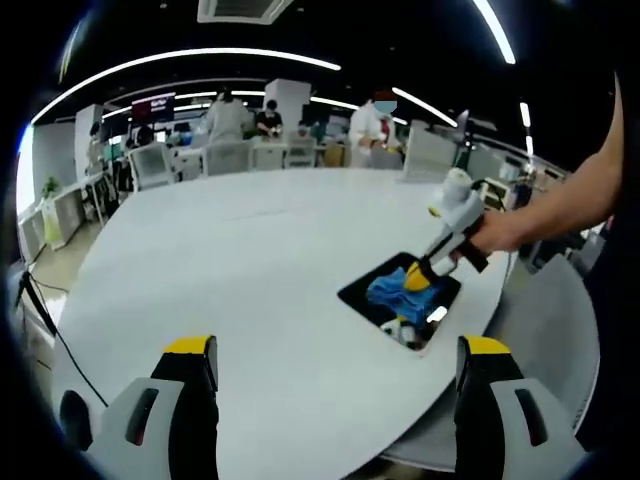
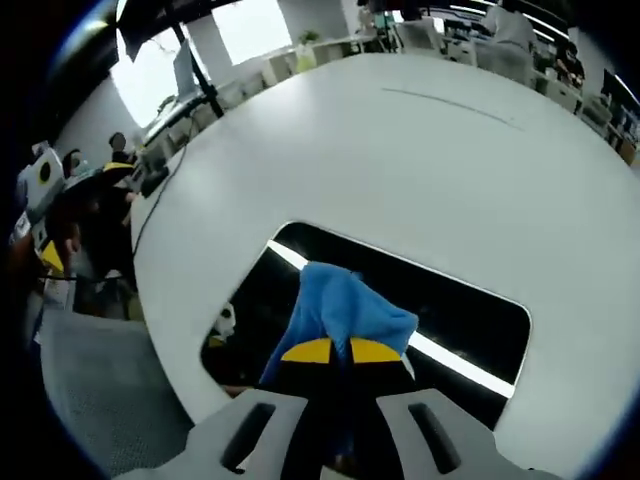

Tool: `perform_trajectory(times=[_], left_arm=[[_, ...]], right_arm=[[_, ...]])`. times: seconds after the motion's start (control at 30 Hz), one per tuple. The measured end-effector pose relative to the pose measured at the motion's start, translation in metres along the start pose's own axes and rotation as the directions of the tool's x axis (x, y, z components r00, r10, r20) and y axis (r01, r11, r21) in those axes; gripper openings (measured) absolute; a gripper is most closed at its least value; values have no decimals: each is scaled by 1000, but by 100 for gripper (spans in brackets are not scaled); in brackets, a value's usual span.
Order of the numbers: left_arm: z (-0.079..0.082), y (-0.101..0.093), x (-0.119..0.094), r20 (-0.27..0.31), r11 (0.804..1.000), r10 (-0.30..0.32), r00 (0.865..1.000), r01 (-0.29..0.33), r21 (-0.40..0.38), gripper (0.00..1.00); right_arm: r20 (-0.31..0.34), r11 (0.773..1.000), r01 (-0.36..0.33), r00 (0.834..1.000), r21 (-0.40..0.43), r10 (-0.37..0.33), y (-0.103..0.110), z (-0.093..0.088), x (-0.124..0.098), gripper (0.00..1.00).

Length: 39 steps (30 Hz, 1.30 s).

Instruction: Wipe the mirror surface with the cleaning cloth until all visible marks leave the cleaned area.

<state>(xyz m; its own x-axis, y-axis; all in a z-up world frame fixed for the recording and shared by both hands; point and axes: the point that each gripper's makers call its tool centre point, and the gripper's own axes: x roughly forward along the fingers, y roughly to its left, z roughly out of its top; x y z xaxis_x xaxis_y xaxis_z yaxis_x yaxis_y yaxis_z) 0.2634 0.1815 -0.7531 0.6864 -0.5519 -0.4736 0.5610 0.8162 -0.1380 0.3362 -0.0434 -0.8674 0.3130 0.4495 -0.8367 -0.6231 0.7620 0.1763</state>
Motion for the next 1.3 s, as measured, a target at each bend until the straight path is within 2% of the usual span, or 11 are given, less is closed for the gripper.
perform_trajectory(times=[0.17,0.5,0.6,0.93,1.07,1.17,1.3], left_arm=[[1,0,-2,14,999,27,1000,-27,-29,100],[3,1,-2,11,999,35,999,-35,-27,100],[3,2,-1,8,999,32,999,-32,-22,100],[5,4,2,2,1000,19,1000,-19,-6,100],[8,4,2,1,1000,17,1000,-17,1,100],[9,6,1,1,1000,18,1000,-18,1,100],[7,5,0,-4,1000,18,1000,-18,5,100]], right_arm=[[3,998,25,1000,57,-26,-26,-9,-11,0],[-26,991,82,997,106,-79,-68,-27,-30,0],[-28,983,107,994,148,-104,-80,-33,-37,0],[-38,983,133,991,129,-129,-85,-37,-40,0],[-33,981,128,992,149,-125,-86,-38,-41,0],[-54,968,177,984,176,-170,-94,-41,-46,0],[-37,975,157,988,157,-153,-92,-42,-44,0]])
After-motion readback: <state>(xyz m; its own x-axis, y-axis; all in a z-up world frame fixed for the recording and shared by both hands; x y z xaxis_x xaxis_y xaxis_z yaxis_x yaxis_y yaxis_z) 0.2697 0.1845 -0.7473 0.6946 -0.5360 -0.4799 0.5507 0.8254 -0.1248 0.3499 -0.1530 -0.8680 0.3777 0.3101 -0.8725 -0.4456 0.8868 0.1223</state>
